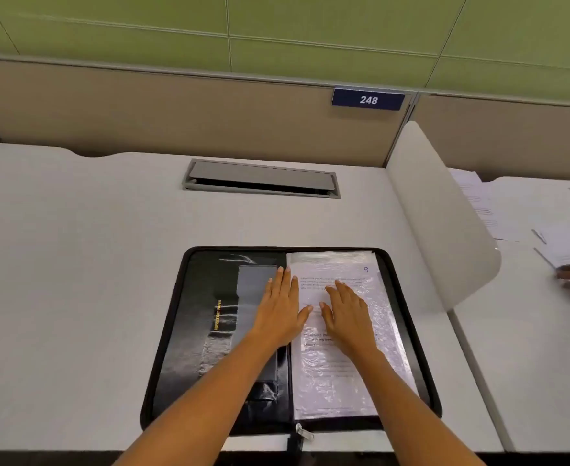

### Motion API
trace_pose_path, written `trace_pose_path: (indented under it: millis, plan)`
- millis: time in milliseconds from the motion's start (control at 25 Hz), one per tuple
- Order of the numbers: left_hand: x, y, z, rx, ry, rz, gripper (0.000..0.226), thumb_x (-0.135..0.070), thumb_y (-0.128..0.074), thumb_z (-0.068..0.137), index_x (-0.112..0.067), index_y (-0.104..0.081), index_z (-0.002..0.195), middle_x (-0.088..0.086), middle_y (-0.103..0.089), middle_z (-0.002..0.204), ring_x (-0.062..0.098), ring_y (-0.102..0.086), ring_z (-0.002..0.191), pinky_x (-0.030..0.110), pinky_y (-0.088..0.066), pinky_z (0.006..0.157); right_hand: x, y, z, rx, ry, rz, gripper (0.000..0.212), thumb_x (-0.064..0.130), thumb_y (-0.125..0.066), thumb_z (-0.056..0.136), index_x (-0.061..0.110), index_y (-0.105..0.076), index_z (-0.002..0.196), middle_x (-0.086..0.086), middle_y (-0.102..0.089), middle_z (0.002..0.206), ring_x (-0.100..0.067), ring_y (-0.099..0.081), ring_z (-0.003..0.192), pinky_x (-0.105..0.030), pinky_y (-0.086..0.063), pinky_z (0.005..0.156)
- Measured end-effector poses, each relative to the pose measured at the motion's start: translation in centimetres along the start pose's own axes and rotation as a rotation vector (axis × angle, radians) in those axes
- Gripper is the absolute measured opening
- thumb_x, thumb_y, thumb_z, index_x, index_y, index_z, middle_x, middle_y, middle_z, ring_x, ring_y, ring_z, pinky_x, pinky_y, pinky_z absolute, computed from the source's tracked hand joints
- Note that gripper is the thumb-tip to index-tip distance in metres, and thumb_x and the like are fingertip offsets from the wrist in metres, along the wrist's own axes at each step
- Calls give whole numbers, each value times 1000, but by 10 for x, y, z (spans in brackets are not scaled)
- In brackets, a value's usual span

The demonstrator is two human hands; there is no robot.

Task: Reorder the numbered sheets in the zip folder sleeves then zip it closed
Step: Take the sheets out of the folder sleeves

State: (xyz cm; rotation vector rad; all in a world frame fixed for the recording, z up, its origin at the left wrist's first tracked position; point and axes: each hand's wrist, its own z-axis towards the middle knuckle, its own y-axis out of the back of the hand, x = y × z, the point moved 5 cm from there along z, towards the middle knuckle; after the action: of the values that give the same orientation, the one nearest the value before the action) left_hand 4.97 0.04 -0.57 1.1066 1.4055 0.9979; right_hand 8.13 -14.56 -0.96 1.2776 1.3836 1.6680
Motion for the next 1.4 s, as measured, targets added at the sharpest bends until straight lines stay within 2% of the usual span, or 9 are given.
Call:
trace_pose_path:
  millis: [80, 160, 360, 520, 760, 880, 1040, 1240, 1400]
  plan:
    - [-2, 0, 13, -2, 9, -14, 75, -53, -23, 101, -4, -1, 153, 15, 10, 161, 27, 13, 148, 39, 8, 118, -11, 2, 15, -17, 15, -1, 45, 36, -36, 101, 14, -47, 138, -11, -40, 150, -28, -36, 139, -44, -31, 111]
    - [-3, 1, 28, 0, 5, -15, 72, -50, -26, 101, -5, -4, 153, 14, 5, 161, 26, 10, 148, 40, 5, 120, -22, 4, 32, -9, 26, -25, 40, 29, -44, 100, 12, -49, 136, -12, -40, 150, -29, -37, 138, -43, -32, 110]
    - [-6, -4, 64, 13, -22, -61, 63, -42, -29, 103, -7, -11, 153, 11, -5, 162, 23, -1, 149, 39, -2, 120, -44, 13, 79, -5, 57, -27, 40, 20, -45, 99, 10, -48, 138, -13, -39, 150, -28, -35, 139, -41, -31, 110]
    - [-2, 1, 91, -33, -36, -107, 54, -32, -38, 103, -8, -26, 150, 8, -19, 159, 22, -15, 147, 38, -11, 120, -50, 20, 114, 24, 122, -57, 41, 18, -46, 98, 11, -48, 138, -11, -48, 143, -28, -43, 131, -39, -33, 105]
    - [7, 12, 113, -138, -24, -104, 43, -27, -58, 94, -15, -52, 135, 5, -51, 131, 23, -47, 119, 38, -31, 106, -53, 26, 143, 55, 217, -128, 32, 21, -55, 94, 12, -61, 125, -10, -60, 117, -30, -50, 109, -41, -38, 91]
    - [9, 15, 119, -181, -10, -119, 38, -25, -63, 92, -17, -58, 128, 5, -53, 121, 21, -52, 108, 37, -33, 102, -54, 30, 147, 28, 242, -62, 25, 15, -61, 89, 12, -68, 113, -9, -62, 109, -29, -53, 104, -41, -39, 87]
    - [10, 16, 124, -210, 5, -115, 36, -27, -63, 92, -20, -59, 126, 1, -56, 116, 18, -55, 104, 35, -31, 100, -54, 34, 150, -4, 276, -23, 15, 15, -63, 89, 12, -67, 103, -7, -65, 99, -27, -57, 94, -39, -40, 80]
    - [14, 21, 122, -279, 23, -172, 14, -28, -65, 90, -22, -66, 103, -8, -65, 96, 13, -58, 93, 31, -31, 94, -54, 41, 150, -69, 362, -12, 7, 15, -71, 83, 13, -70, 90, -6, -65, 93, -27, -57, 89, -36, -41, 73]
    - [17, 19, 114, -321, 18, -186, 10, -28, -67, 89, -22, -65, 96, -9, -66, 88, 12, -59, 85, 31, -32, 92, -49, 42, 151, 20, 422, -28, 13, 18, -62, 90, 16, -71, 99, -1, -70, 88, -23, -58, 89, -35, -40, 77]
